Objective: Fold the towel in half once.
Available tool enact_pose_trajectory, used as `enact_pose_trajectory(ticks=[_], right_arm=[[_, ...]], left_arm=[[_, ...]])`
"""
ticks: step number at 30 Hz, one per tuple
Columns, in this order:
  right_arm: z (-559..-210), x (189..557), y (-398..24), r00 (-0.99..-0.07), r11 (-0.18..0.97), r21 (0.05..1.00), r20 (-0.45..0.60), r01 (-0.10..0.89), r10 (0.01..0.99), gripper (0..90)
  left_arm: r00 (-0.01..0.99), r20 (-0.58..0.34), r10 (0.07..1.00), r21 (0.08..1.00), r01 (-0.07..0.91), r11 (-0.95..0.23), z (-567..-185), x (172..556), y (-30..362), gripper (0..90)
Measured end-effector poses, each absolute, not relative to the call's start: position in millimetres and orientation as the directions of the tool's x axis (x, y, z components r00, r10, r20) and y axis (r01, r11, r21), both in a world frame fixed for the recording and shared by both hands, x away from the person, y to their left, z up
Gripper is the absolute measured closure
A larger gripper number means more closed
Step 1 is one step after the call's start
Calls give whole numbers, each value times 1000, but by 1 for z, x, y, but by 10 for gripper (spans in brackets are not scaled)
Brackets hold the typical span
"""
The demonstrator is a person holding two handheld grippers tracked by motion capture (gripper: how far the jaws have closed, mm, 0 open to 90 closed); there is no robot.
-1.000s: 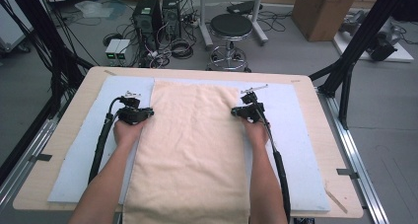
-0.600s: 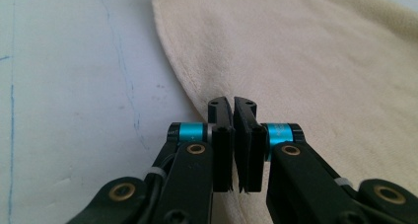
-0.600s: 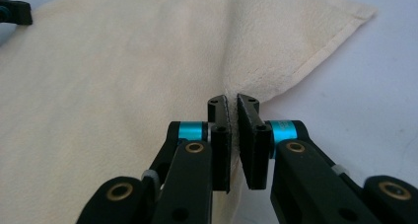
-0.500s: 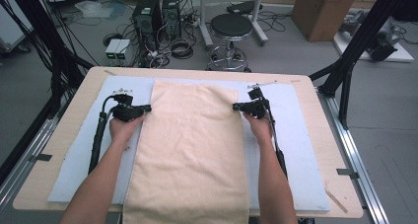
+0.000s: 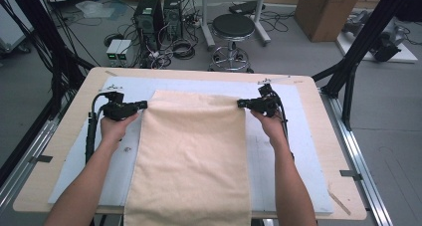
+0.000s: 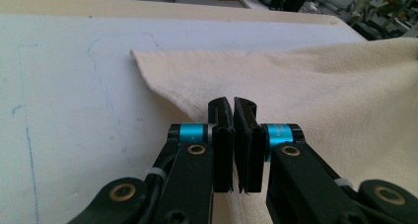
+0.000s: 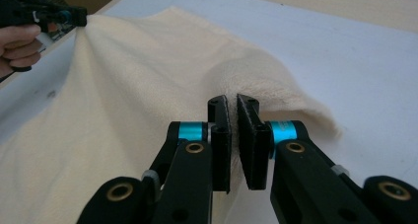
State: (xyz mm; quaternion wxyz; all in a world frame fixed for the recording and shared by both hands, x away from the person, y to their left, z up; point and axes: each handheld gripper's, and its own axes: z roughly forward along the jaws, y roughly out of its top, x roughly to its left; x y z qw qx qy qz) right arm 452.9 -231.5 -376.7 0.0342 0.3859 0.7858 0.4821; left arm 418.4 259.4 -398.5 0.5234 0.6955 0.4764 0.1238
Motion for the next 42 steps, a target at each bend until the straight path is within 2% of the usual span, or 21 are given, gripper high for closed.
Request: enact_pose_trajectory(ticks=[4,7,11,13,14,15,16,17,19,22,24,26,30,35,42], right_arm=[[-358,436,-233,-744,236,819,303,522,596,846],[-335,408,-233,-803,268,855,247,443,542,846],[-311,342,-236,-890,293,909,153,298,430,845],[-311,303,-237,-926,307,920,128,245,356,827],[-315,284,-238,-944,310,923,132,228,302,782],[-325,265,-238,-967,314,924,159,217,199,675],[-331,253,-237,-970,328,917,186,228,154,611],[-338,240,-237,-974,355,909,180,220,141,562],[-354,223,-239,-971,384,893,199,236,132,537],[-371,223,-241,-958,386,879,230,281,173,520],[-382,233,-240,-939,399,861,225,316,259,488],[-389,245,-238,-925,420,842,213,338,316,493],[-400,269,-236,-889,440,814,189,380,417,506],[-405,288,-234,-869,437,806,180,399,461,509],[-417,303,-231,-862,482,773,158,411,481,508]], left_arm=[[557,-323,765,873,487,14,-381,403,265,861],[629,-232,742,914,402,-55,-365,373,270,861],[721,-141,678,949,295,-116,-361,302,283,861],[756,-158,635,951,290,-108,-367,269,289,859],[789,-160,593,953,280,-114,-375,245,293,854],[818,-166,551,957,268,-108,-380,232,295,818],[850,-181,496,956,271,-115,-387,216,298,737],[864,-193,466,950,284,-133,-394,202,301,640],[875,-192,444,948,282,-148,-400,191,304,579],[867,-180,465,947,280,-156,-400,191,304,543],[860,-173,481,945,282,-164,-401,202,300,543],[844,-172,509,940,294,-170,-403,216,294,544],[773,-164,613,918,347,-192,-413,248,286,593],[687,-187,702,880,435,-192,-426,278,284,681],[691,-203,694,832,496,-250,-438,294,275,670]])
